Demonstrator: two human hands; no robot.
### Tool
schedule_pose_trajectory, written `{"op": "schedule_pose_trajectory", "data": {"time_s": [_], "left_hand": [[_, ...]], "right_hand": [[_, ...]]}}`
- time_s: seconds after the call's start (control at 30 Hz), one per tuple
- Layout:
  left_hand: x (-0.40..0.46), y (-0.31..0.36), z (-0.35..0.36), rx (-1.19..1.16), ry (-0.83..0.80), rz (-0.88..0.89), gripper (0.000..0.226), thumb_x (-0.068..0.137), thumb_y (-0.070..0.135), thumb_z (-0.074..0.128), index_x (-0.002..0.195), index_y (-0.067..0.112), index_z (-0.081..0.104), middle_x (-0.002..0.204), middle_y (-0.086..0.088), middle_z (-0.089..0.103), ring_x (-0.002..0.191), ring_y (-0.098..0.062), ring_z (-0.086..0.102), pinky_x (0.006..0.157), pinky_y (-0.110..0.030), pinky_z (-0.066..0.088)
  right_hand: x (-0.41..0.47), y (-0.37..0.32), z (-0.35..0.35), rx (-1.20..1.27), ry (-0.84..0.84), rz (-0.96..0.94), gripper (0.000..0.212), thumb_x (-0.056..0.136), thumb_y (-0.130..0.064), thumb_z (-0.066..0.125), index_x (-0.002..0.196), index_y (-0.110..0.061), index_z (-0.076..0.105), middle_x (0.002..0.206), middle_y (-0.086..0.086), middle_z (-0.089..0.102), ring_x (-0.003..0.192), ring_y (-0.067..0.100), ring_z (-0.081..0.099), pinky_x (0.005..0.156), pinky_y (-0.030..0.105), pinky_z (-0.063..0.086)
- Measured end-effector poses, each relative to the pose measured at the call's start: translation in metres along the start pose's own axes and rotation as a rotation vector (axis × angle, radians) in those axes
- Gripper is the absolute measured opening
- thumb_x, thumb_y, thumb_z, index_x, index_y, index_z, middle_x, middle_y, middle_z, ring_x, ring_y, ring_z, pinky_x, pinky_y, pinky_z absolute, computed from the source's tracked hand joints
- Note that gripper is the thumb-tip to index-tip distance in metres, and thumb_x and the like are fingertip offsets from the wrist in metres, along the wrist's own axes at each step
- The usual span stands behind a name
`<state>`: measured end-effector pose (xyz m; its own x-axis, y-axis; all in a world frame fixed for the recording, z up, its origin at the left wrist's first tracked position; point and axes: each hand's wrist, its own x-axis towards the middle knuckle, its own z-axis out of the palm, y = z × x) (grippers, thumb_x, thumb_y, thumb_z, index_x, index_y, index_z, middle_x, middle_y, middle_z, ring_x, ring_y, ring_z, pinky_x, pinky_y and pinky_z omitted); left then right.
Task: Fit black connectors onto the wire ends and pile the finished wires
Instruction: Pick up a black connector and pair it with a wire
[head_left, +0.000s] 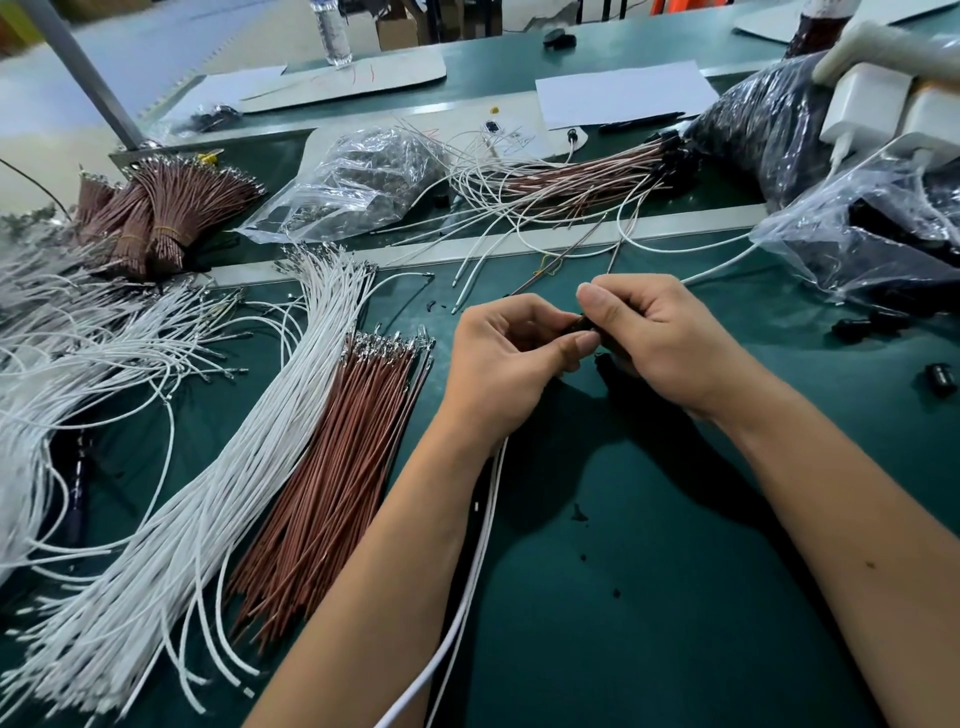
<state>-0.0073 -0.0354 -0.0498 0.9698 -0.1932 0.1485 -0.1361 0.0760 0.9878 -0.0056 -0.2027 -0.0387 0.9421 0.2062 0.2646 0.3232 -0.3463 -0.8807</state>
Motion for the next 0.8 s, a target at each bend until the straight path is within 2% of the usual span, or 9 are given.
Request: {"op": "schedule_pose_trajectory", "data": {"time_s": [0.13, 0.2, 0.27, 0.37, 0.47, 0.57, 0.7, 0.8], "left_hand": [[0.000, 0.000, -0.001, 0.208, 0.103, 0.021, 0.014, 0.076, 0.004, 0.087, 0.076, 0.008, 0.073, 0.068, -0.008, 0.073, 0.055, -0.014, 0.062, 0.057, -0.027, 0.052], [0.004, -0.001, -0.011, 0.243, 0.205, 0.022, 0.014, 0.075, 0.005, 0.088, 0.076, 0.009, 0.074, 0.070, -0.010, 0.074, 0.060, -0.017, 0.065, 0.062, -0.031, 0.055], [0.004, 0.003, -0.018, 0.077, 0.253, 0.024, 0.015, 0.075, -0.003, 0.085, 0.081, 0.005, 0.073, 0.075, -0.012, 0.075, 0.066, -0.020, 0.069, 0.068, -0.032, 0.060], [0.000, 0.009, -0.013, -0.132, 0.152, 0.049, 0.022, 0.073, -0.014, 0.079, 0.088, 0.000, 0.071, 0.086, -0.014, 0.077, 0.079, -0.022, 0.074, 0.078, -0.033, 0.062], [-0.002, 0.010, -0.005, -0.199, 0.063, 0.093, 0.025, 0.073, -0.017, 0.076, 0.085, 0.003, 0.068, 0.089, -0.012, 0.078, 0.082, -0.019, 0.075, 0.078, -0.030, 0.060], [-0.003, 0.013, -0.006, -0.292, 0.053, 0.107, 0.023, 0.072, -0.014, 0.076, 0.084, 0.002, 0.064, 0.089, -0.011, 0.078, 0.082, -0.018, 0.075, 0.075, -0.029, 0.058], [-0.004, 0.018, -0.005, -0.385, 0.030, 0.119, 0.027, 0.068, -0.011, 0.079, 0.077, 0.014, 0.071, 0.095, -0.006, 0.077, 0.095, -0.015, 0.072, 0.081, -0.028, 0.057], [-0.004, 0.021, -0.008, -0.406, 0.033, 0.152, 0.034, 0.068, -0.011, 0.073, 0.070, 0.023, 0.076, 0.096, -0.001, 0.072, 0.096, -0.009, 0.067, 0.082, -0.023, 0.052]], "right_hand": [[-0.001, -0.003, -0.003, -0.078, 0.079, 0.006, 0.049, 0.108, -0.023, 0.053, 0.063, -0.013, 0.036, 0.057, -0.008, 0.030, 0.051, 0.006, 0.026, 0.050, 0.025, 0.025], [-0.003, -0.003, -0.018, 0.046, 0.167, 0.039, 0.046, 0.105, -0.027, 0.053, 0.062, -0.018, 0.038, 0.056, -0.007, 0.033, 0.049, 0.009, 0.028, 0.046, 0.028, 0.024], [-0.003, -0.004, -0.032, 0.216, 0.221, 0.063, 0.041, 0.104, -0.030, 0.053, 0.066, -0.017, 0.045, 0.058, -0.008, 0.040, 0.048, 0.010, 0.032, 0.042, 0.026, 0.025], [-0.003, -0.005, -0.024, 0.300, 0.201, 0.037, 0.034, 0.107, -0.032, 0.054, 0.083, -0.008, 0.054, 0.065, -0.002, 0.049, 0.052, 0.014, 0.036, 0.041, 0.024, 0.032], [-0.002, -0.009, -0.008, 0.300, 0.188, -0.047, 0.018, 0.105, -0.017, 0.059, 0.094, -0.003, 0.059, 0.070, 0.005, 0.058, 0.057, 0.021, 0.047, 0.041, 0.027, 0.041], [-0.004, -0.012, -0.004, 0.312, 0.207, -0.086, 0.006, 0.100, -0.005, 0.063, 0.093, -0.005, 0.061, 0.072, 0.007, 0.065, 0.063, 0.018, 0.059, 0.042, 0.027, 0.046], [-0.006, -0.019, 0.008, 0.412, 0.180, 0.047, 0.022, 0.098, 0.005, 0.050, 0.087, -0.013, 0.056, 0.071, 0.005, 0.066, 0.059, 0.015, 0.057, 0.038, 0.020, 0.035], [-0.006, -0.022, 0.015, 0.422, 0.133, 0.116, 0.035, 0.084, 0.009, 0.035, 0.081, -0.016, 0.059, 0.061, 0.002, 0.053, 0.048, 0.012, 0.039, 0.041, 0.017, 0.026]]}}
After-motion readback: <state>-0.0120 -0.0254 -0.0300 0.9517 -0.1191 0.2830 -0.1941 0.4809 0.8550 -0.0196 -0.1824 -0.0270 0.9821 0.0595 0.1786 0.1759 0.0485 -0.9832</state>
